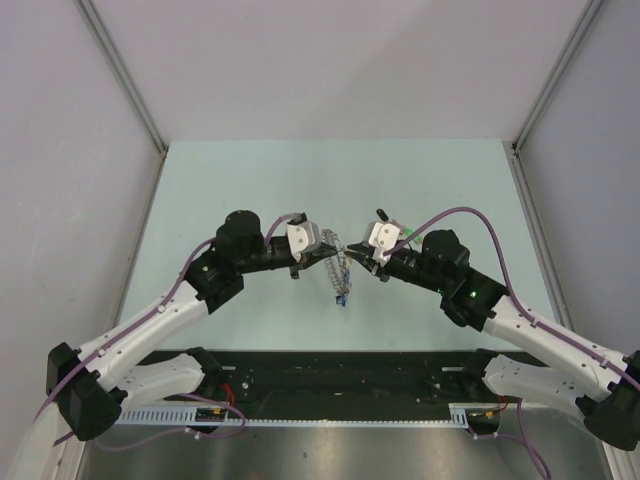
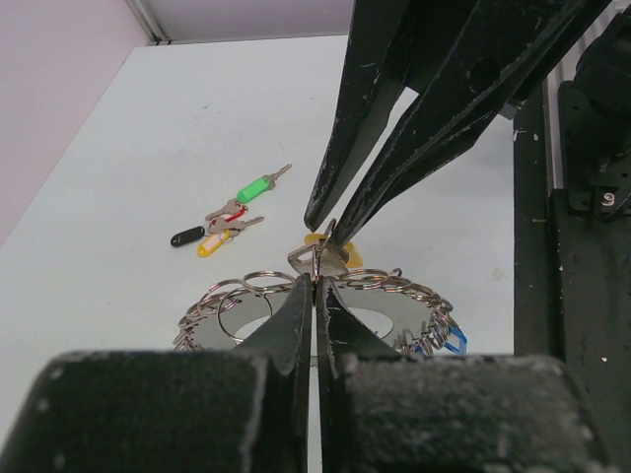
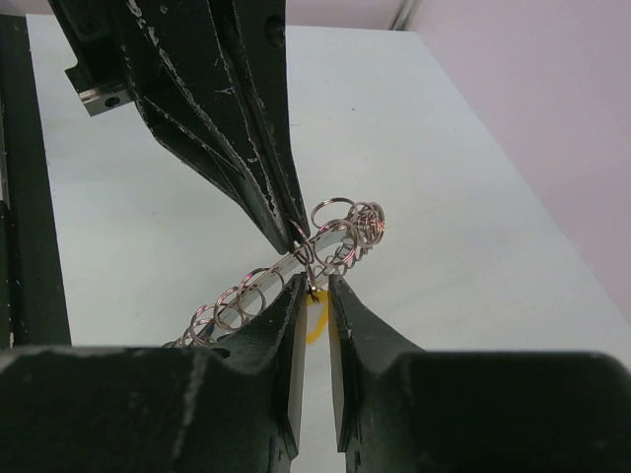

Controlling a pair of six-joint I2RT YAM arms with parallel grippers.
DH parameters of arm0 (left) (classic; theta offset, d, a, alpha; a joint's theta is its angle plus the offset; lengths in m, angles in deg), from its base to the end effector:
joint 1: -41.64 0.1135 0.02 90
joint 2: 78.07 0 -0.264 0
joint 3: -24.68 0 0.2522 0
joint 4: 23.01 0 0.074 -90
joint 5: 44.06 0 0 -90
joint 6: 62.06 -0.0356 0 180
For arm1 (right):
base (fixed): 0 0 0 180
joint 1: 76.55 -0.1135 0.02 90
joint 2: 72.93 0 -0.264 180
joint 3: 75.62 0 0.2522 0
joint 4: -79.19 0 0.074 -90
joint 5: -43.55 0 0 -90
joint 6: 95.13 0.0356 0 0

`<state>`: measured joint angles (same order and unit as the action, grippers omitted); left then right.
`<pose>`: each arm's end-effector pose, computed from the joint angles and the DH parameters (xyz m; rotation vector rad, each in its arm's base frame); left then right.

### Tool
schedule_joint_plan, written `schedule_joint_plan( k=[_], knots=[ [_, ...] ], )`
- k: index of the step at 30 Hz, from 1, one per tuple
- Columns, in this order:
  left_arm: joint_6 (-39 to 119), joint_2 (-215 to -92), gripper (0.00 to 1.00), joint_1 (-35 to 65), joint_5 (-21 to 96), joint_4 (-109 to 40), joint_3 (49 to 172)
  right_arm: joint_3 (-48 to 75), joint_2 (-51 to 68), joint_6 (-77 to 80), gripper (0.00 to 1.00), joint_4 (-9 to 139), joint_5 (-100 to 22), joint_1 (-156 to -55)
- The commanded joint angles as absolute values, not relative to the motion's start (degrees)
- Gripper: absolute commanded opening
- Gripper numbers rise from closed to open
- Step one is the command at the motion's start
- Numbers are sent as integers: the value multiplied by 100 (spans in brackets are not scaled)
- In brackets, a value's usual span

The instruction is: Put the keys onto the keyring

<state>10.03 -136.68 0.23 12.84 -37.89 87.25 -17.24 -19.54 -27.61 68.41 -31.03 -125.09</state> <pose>0.1642 -0.1707 0.3366 1.2375 1.3066 -0.8023 0.1396 0.1723 0.3364 -1.1480 1.2535 0.5663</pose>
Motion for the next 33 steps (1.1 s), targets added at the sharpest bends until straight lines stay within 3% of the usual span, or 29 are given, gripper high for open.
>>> schedule_joint_plan(
  k=[1,12,16,33],
  knots=[
    [1159,-13537,0,-20,1280,-3264,8739,-1739,-1940,-2701,18,7123,-3072,-12454],
    [1291,-13511,1,-29,1298,-3106,8678,-1730,-1861,-2728,17,7123,-3027,-12454],
    [1370,-13502,0,-20,1342,-3018,8643,-1730,-1852,-2745,0,7096,-2984,-12445],
    [2759,-13019,0,-20,2519,-893,7588,-1730,-1571,-2938,0,7228,-3414,-12963]
  ],
)
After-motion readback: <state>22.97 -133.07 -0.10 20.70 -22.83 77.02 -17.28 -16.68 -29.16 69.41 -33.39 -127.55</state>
